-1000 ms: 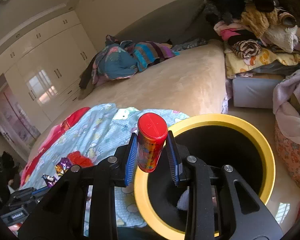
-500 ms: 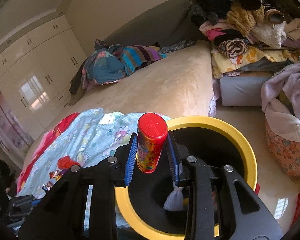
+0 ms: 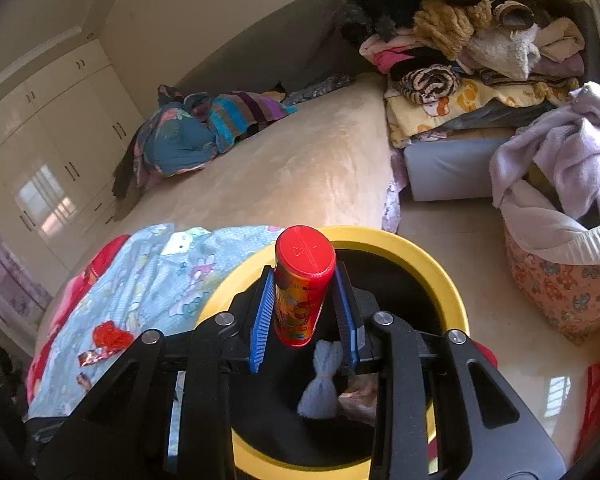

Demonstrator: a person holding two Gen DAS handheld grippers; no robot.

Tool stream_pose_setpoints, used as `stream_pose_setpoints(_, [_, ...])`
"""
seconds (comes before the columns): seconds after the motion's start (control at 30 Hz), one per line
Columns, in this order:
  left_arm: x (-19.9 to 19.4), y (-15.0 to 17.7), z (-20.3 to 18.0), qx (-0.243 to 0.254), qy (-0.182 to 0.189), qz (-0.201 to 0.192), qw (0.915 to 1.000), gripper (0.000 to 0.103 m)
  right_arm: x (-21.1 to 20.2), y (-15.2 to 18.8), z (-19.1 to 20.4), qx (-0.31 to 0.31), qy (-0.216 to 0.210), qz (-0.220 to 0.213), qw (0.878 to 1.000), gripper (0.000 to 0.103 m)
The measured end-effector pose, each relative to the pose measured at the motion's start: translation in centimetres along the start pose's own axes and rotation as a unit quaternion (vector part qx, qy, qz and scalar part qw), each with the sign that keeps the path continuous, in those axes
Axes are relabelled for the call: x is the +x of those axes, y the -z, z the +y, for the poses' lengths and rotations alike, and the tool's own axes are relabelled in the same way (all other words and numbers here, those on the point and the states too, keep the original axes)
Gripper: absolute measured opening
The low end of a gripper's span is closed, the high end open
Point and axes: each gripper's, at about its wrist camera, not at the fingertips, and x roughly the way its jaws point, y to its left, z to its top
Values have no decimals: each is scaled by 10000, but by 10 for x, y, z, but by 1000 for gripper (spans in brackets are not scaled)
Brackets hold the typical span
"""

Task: Collect trash
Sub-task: 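Open both grippers to drop the wrapper and red tube into the bin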

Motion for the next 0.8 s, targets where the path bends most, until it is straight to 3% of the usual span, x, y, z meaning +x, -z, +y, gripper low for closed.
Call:
stream_pose_setpoints(0.37, [36,3,-13,31,67,367,9993,8,5,3,-19,145,160,92,9997,23])
stream_pose_setpoints(0.67, [61,-14,-13,13,-35,453,9990,10,9,4,-26,220,209,146,9994,24])
stream_pose_setpoints(0.7, [63,-17,-12,-19,-64,475,9988,13,9,4,-28,235,213,164,9994,24])
stream_pose_setpoints(0.73, [65,-19,-9,-71,-99,499,9987,26,10,4,-29,261,206,196,9993,29])
stream_pose_setpoints(0.77, [65,-21,-9,-115,-110,497,9986,47,10,5,-30,296,166,219,9992,35])
stream_pose_setpoints(0.8, [62,-23,-7,-169,-119,439,9988,57,10,4,-31,346,146,217,9991,47])
